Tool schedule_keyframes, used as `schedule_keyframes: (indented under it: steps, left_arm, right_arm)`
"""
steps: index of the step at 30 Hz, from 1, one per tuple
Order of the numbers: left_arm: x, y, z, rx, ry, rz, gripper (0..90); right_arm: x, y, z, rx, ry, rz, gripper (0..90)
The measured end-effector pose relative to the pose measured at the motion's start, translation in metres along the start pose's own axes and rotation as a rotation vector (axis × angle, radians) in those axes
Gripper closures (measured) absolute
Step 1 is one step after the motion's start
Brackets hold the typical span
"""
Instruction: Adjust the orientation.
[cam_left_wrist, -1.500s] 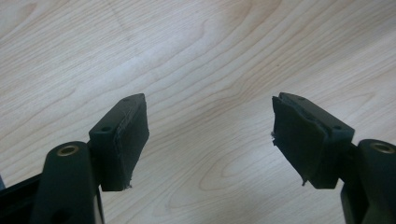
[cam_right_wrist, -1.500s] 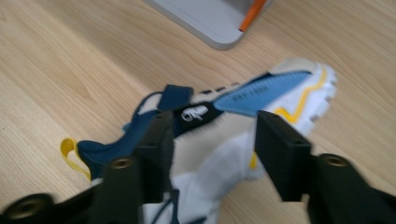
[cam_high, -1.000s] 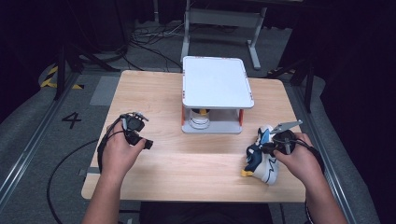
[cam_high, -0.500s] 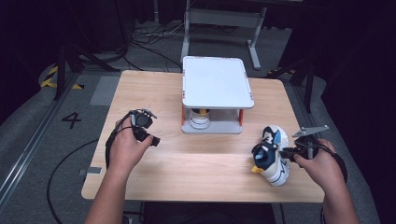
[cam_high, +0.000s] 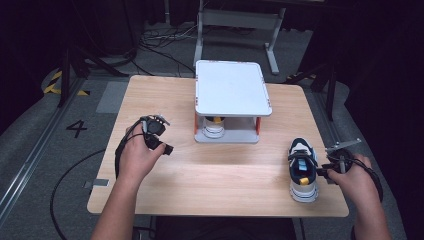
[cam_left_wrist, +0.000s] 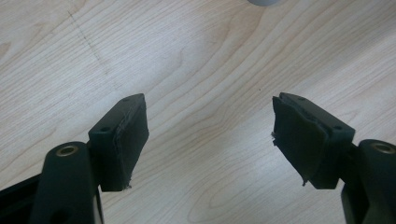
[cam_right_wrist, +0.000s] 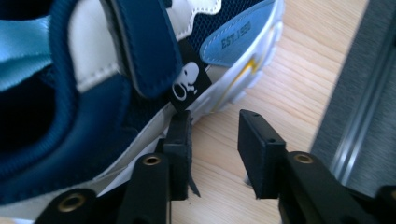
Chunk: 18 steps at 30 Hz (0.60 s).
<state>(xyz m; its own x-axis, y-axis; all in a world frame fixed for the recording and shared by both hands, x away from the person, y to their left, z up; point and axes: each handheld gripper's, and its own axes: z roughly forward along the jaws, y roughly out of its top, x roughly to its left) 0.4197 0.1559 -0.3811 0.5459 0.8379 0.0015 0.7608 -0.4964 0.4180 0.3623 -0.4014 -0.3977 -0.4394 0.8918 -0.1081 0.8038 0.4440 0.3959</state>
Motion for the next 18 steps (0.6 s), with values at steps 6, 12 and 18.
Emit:
schedule_keyframes:
  steps: [6,12,18]
  left_arm:
    - [0.0,0.0,0.002,0.007,0.001,-0.001,27.0]
    - [-0.003,-0.001,0.002,0.016,0.001,0.0,27.0]
    - [-0.003,-0.003,0.003,0.018,0.005,0.007,27.0]
  right_arm:
    - [-0.01,-0.003,-0.018,-0.016,-0.082,0.026,55.3]
    - [-0.005,0.003,-0.041,-0.143,-0.051,-0.023,47.8]
    - [0.004,0.018,-0.018,-0.118,-0.041,-0.122,47.6]
